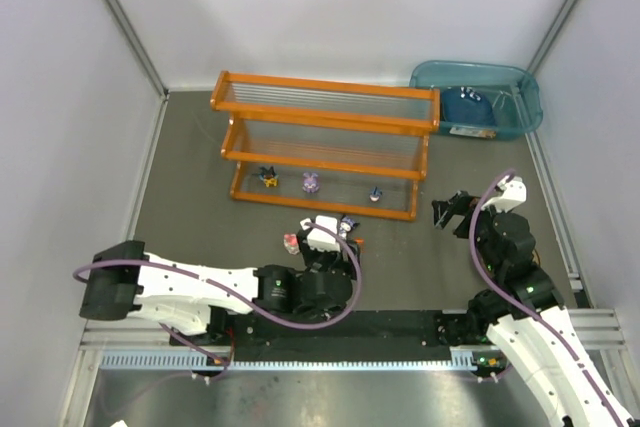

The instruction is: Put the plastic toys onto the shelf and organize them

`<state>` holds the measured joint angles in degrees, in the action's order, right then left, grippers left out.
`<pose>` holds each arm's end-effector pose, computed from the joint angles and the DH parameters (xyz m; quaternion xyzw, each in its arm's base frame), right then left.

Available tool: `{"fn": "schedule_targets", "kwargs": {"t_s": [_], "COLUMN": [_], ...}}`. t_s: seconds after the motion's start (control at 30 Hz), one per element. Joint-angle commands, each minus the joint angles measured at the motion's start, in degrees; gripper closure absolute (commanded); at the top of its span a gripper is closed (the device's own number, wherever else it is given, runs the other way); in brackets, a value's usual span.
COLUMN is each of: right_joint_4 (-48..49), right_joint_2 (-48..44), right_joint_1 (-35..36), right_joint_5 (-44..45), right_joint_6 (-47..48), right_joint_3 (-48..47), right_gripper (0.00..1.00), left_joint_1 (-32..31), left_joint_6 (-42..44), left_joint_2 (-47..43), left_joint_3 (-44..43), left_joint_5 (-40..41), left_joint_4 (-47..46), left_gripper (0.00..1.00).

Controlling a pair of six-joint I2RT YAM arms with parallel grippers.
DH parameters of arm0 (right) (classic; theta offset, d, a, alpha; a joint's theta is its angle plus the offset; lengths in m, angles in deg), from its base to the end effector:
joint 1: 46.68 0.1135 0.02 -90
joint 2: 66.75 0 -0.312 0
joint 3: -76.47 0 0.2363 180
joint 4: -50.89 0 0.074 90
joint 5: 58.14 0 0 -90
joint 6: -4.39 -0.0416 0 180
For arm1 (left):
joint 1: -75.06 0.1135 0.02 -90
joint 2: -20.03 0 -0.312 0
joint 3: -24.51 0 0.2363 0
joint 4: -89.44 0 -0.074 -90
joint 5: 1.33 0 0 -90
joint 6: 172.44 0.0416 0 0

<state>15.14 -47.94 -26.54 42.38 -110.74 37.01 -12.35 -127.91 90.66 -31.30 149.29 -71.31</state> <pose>0.0559 0.0124 0.2675 0.0901 0.7874 0.1659 0.5869 0.0463 -0.2213 0.2945 0.0519 0.7967 -0.1929 0.5704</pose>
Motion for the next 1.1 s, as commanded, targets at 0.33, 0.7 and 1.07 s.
{"fn": "schedule_targets", "kwargs": {"t_s": [0.33,0.7,1.07], "right_joint_4": [0.82,0.73,0.73], "right_joint_2": [-0.44,-0.53,-0.44], "right_joint_1": [0.51,0.51,0.51], "right_joint_5": [0.81,0.90,0.55], "right_joint_6": [0.08,0.07,0.07], "right_joint_3": [-0.21,-0.21,-0.12], "right_gripper": [0.01,0.01,0.01], "left_joint_1": [-0.91,-1.70,-1.70], "left_joint_6": [-21.06,-24.05,-23.52], "left_joint_2": [8.29,10.75,13.92], "left_joint_3": [1.37,3.75,3.66], "left_joint_5": [-1.56,-3.05,-2.53], "left_joint_4": [6.63,5.49,5.22], "left_gripper": [0.26,0.31,0.33]}}
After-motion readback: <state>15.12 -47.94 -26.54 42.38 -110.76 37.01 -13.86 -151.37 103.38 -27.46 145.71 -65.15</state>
